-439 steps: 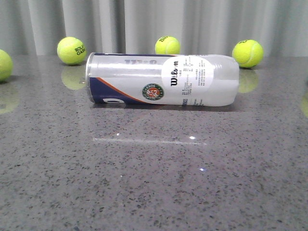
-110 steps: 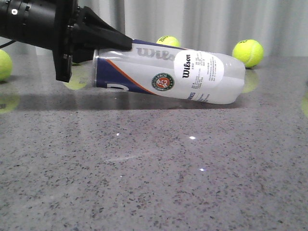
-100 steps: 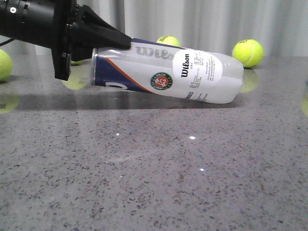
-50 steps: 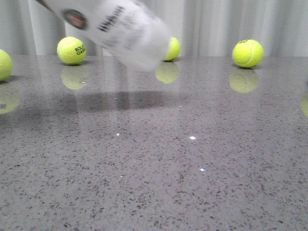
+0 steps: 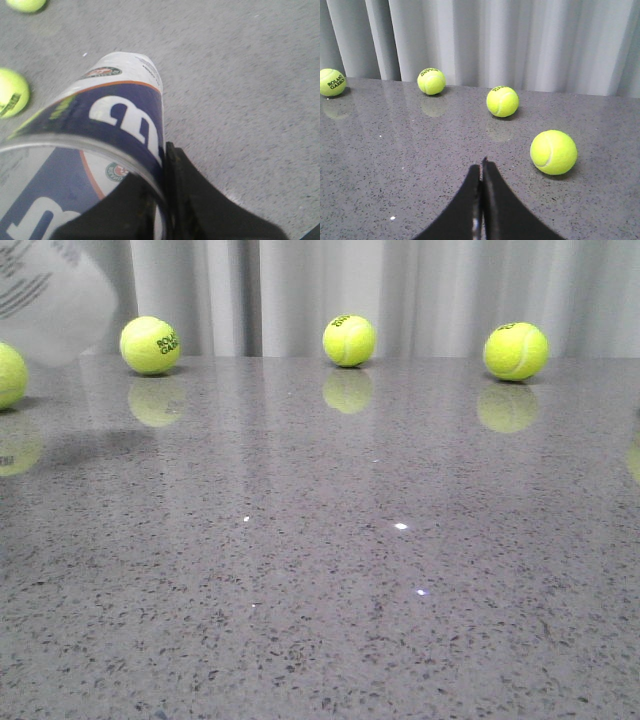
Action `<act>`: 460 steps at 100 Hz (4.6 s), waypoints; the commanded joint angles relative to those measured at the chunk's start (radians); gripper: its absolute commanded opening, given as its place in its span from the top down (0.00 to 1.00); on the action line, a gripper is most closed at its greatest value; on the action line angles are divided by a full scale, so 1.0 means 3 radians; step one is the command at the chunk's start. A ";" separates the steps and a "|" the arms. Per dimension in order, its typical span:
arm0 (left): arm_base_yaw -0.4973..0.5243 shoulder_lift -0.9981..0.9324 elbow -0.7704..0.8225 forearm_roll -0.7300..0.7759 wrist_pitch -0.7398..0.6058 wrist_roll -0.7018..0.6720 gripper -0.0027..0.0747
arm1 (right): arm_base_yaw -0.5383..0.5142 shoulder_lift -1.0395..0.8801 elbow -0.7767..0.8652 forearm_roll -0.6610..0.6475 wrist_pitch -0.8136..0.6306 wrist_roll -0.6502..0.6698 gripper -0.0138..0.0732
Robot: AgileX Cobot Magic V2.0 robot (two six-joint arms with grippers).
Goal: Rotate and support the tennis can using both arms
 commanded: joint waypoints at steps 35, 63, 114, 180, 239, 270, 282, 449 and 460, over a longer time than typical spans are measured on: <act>0.0010 -0.0166 0.0519 0.0028 0.0031 -0.0182 0.99 | -0.0020 0.0021 -0.0081 -0.0042 -0.0295 -0.0010 0.92; 0.0010 -0.0121 0.0493 -0.0141 -0.0052 -0.0175 0.60 | -0.0020 0.0021 -0.0081 -0.0042 -0.0292 -0.0010 0.92; 0.0010 0.0793 -0.0425 -0.0141 -0.0266 -0.0141 0.22 | -0.0020 0.0021 -0.0081 -0.0042 -0.0292 -0.0010 0.92; 0.0010 0.0857 -0.0930 -0.0218 -0.0270 -0.0141 0.22 | -0.0020 0.0021 -0.0081 -0.0042 -0.0292 -0.0010 0.92; 0.0010 -0.0417 -0.0021 -0.0190 -0.1236 -0.0187 0.26 | -0.0020 0.0021 -0.0081 -0.0042 -0.0292 -0.0010 0.92; 0.0010 -0.1592 0.1504 -0.0203 -0.2187 -0.0337 0.26 | -0.0020 0.0021 -0.0081 -0.0042 -0.0292 -0.0010 0.92; 0.0010 -0.1946 0.2048 -0.0235 -0.2551 -0.0337 0.26 | -0.0020 0.0021 -0.0081 -0.0042 -0.0292 -0.0010 0.92; -0.0023 -0.2327 0.3243 -0.0241 -0.4173 -0.0337 0.99 | -0.0020 0.0021 -0.0081 -0.0042 -0.0292 -0.0010 0.92; -0.0023 -0.2341 0.3335 -0.0024 -0.4386 -0.0463 0.99 | -0.0020 0.0021 -0.0081 -0.0042 -0.0292 -0.0010 0.92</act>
